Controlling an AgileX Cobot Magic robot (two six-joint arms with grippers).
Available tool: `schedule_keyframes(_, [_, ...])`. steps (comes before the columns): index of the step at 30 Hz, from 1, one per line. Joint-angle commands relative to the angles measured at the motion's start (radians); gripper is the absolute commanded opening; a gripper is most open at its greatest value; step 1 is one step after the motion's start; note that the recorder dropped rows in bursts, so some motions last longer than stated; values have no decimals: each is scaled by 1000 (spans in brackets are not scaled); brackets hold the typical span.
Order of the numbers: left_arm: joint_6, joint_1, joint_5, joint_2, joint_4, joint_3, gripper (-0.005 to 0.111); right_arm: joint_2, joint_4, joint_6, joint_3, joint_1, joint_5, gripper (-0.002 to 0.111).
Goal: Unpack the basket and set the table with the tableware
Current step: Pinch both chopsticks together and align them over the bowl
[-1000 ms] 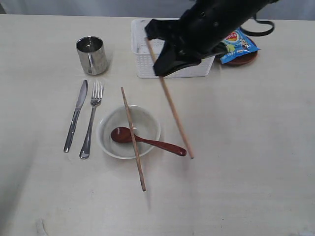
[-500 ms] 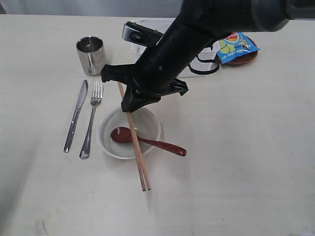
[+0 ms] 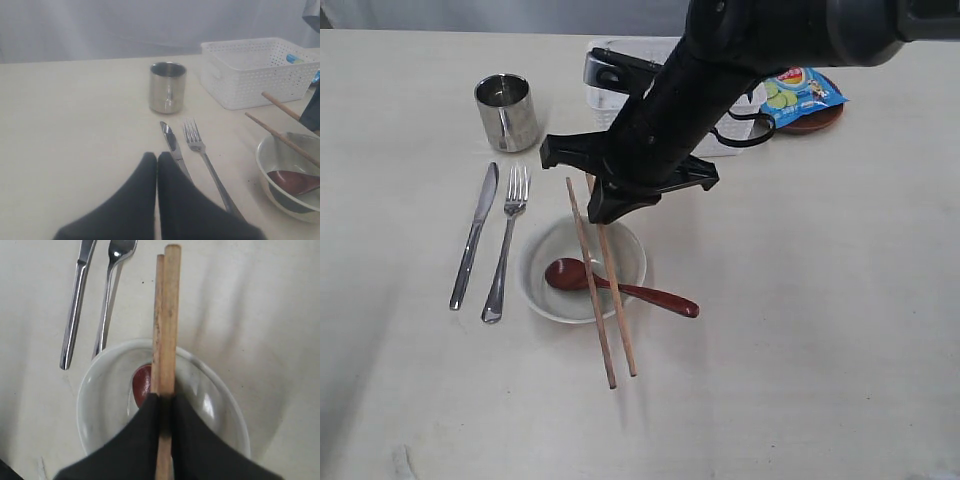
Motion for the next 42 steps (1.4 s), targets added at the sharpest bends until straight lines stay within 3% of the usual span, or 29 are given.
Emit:
schedule_keyframes(1, [-3, -6, -2, -3, 2, 3, 0, 28, 7, 6, 0, 0, 1, -1])
schedule_keyframes(18, [-3, -6, -2, -3, 2, 3, 0, 34, 25, -31, 0, 0, 12, 0])
schedule_keyframes(27, [-3, -6, -2, -3, 2, 3, 0, 34, 28, -31, 0, 0, 4, 37])
schedule_keyframes(42, [-3, -6, -2, -3, 2, 3, 0, -25, 91, -85, 0, 2, 86, 37])
